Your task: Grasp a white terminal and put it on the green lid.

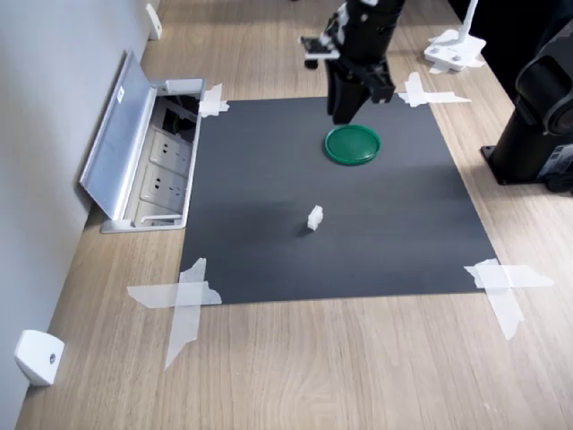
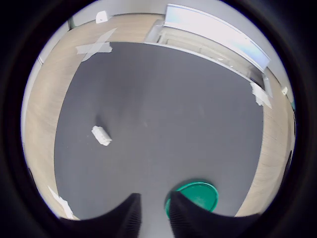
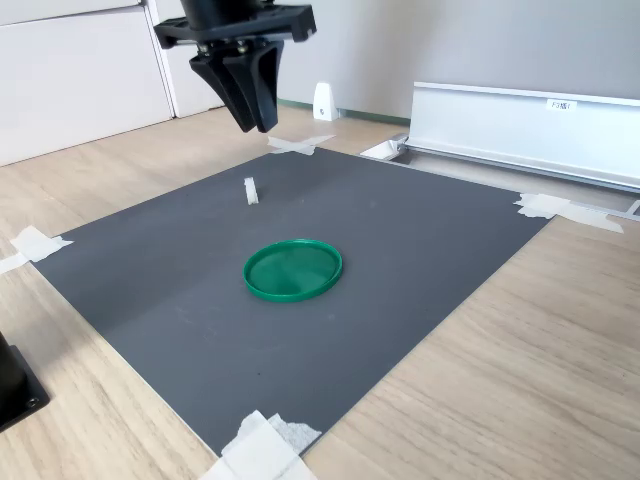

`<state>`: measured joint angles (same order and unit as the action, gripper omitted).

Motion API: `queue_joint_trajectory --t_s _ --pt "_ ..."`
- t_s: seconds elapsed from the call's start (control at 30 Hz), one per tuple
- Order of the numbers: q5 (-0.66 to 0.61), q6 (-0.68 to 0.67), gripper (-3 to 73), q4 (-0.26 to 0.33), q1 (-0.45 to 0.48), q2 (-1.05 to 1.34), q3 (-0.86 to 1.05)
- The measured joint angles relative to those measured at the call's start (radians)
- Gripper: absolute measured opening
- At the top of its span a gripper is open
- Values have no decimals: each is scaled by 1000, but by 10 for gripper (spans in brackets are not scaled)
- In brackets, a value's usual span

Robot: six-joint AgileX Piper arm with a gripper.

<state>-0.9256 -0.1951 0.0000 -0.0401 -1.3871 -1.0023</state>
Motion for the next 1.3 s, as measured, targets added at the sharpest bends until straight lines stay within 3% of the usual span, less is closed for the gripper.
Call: queue_joint_trajectory --t_s 0.17,0.33,0.73,1.3 --pt "1 -15 536 89 0 -12 -5" --pt "2 -14 656 103 -57 -13 -6" --pt "41 94 674 61 -196 -122 -6" --pt "149 74 676 68 -222 -294 -74"
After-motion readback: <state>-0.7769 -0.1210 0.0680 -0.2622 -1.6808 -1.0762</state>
